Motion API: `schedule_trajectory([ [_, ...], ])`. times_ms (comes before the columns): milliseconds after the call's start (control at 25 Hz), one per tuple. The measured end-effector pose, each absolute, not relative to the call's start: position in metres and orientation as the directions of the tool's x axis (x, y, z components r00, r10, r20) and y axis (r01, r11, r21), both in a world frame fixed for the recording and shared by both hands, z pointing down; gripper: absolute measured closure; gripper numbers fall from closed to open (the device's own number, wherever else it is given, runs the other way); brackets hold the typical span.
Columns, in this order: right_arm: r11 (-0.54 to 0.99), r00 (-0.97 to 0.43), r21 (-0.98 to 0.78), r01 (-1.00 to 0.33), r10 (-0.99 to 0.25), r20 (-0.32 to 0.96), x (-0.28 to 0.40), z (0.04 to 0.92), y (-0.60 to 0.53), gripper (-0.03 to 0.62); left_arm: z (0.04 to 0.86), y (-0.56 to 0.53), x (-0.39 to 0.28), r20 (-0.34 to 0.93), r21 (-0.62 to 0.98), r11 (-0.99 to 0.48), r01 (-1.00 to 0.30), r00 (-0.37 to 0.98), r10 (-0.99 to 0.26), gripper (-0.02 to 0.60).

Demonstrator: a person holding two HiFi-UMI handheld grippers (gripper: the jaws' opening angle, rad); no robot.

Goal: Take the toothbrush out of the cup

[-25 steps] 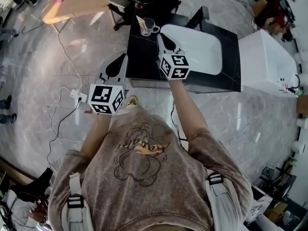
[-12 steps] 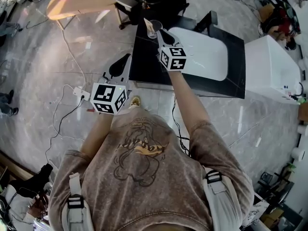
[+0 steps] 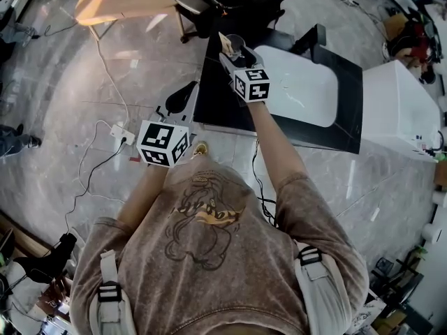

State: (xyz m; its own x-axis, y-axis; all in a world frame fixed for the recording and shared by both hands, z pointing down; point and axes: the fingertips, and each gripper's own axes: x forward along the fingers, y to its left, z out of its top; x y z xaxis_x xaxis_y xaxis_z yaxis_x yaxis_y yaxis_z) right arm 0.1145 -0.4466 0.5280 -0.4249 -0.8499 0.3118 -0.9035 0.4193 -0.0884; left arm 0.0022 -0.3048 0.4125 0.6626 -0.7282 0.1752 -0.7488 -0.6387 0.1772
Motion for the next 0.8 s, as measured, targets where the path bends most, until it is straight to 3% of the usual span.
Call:
schedule_trajectory([
  [400,0.415,-0.402,-0.046,-0.909,-0.840,0.363,0.107,0.547,-0.480,0.309,0.423,-0.315,-0.007,0.210,0.180,-0.625,-0.760,0.650,-0.730,0.565],
  [800,0.432,-0.408,-0.022,-0.901,-0.831,0.378,0.098,0.547,-0.485,0.438,0.426,-0.317,-0.011,0.219,0.188,-0.612,-0.768,0.640,-0.737,0.565],
])
